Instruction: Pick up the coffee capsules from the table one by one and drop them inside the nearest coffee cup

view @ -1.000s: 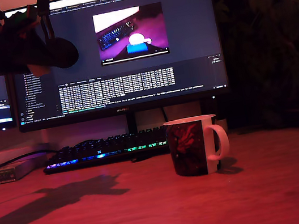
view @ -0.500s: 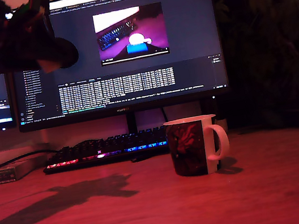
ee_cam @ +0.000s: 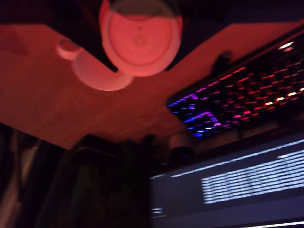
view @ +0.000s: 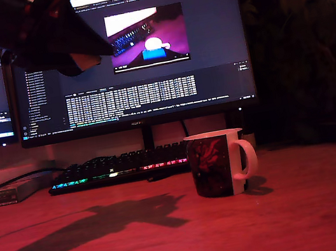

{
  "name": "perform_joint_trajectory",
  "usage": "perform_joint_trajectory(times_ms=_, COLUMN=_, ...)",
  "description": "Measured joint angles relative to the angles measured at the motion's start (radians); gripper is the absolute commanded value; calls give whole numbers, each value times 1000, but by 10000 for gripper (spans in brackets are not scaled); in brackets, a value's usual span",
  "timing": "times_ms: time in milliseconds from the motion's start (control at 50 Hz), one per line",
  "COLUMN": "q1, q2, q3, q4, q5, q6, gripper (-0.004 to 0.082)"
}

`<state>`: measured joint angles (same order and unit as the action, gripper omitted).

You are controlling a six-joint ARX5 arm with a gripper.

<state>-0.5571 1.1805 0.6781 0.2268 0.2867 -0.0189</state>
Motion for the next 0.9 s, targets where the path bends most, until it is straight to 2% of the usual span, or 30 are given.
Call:
perform_joint_trajectory(times_ms=520, q1=-26, q2=17, q3=7, q4=-21, q5=0, q6=0, gripper=236)
perform_joint_trajectory(times_ms=760, q1=-46, q2=175, q3=151, q4=-110, q5=0, q6=4, gripper=236)
perform_joint_trajectory(times_ms=900, q1=-64, q2=243, q3=248, q4=-164, q5=8, q6=22, gripper=236)
